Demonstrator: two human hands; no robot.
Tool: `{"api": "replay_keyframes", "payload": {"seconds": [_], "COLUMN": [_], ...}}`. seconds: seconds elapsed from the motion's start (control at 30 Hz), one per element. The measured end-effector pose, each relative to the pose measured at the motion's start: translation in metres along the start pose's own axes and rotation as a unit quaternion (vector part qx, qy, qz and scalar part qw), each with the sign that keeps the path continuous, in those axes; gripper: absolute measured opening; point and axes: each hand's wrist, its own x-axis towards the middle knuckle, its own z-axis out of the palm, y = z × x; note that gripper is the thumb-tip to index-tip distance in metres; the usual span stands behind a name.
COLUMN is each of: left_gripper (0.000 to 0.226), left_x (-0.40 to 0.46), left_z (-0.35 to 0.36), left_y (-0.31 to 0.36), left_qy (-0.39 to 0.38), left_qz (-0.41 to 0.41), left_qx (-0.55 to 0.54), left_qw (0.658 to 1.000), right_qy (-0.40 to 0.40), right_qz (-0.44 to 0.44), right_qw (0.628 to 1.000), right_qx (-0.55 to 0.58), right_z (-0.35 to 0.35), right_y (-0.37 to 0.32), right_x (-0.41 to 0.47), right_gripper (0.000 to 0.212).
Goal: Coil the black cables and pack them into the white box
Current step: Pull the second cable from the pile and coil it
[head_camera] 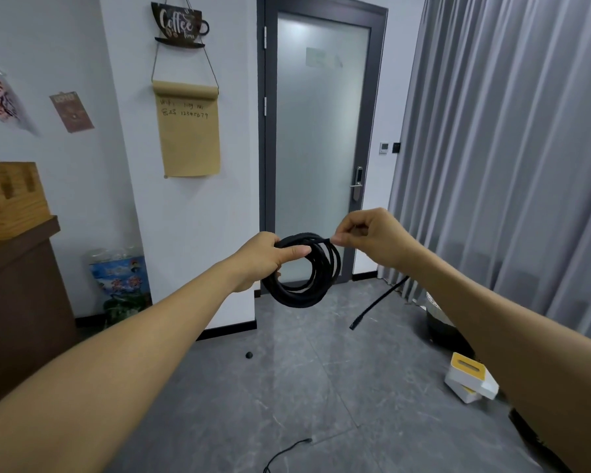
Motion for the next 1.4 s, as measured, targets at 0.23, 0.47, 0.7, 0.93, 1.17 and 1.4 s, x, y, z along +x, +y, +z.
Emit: {"api": "replay_keyframes", "payload": {"seconds": [0.23,0.47,0.7,0.93,1.17,1.4], "left_gripper": [0.048,0.041,0.038,0.033,0.037,0.034], "left_x": [0.006,0.004,0.005,0.006,0.004,0.001], "left_z": [-0.001,0.006,0.009,0.013,0.017,0.014], "left_y": [-0.012,-0.018,-0.021,-0.021,-0.017,-0.019], "left_qy": [0.038,-0.002,-0.031,-0.016,-0.014,-0.011], "left_qz": [-0.073,-0.062,-0.050,-0.026,0.015,0.029], "left_qx": [0.063,0.056,-0.029,0.084,0.149,0.163], "left_qw": [0.995,0.997,0.998,0.996,0.989,0.986], "right_qy": [-0.028,-0.002,0.018,-0.039,-0.034,0.027], "right_qz": [-0.065,-0.065,-0.092,-0.115,-0.096,-0.072], "right_qw": [0.985,0.988,0.982,0.960,0.964,0.990], "right_qx": [-0.157,-0.141,-0.164,-0.252,-0.247,-0.118], "right_z": [0.023,0.030,0.036,0.039,0.030,0.026], "right_y": [-0.005,-0.008,0.009,0.004,0.004,0.012], "right_x": [-0.008,-0.012,-0.024,-0.025,-0.012,-0.007], "right_gripper": [0.011,0.016,0.012,0.016,0.011,0.019]}}
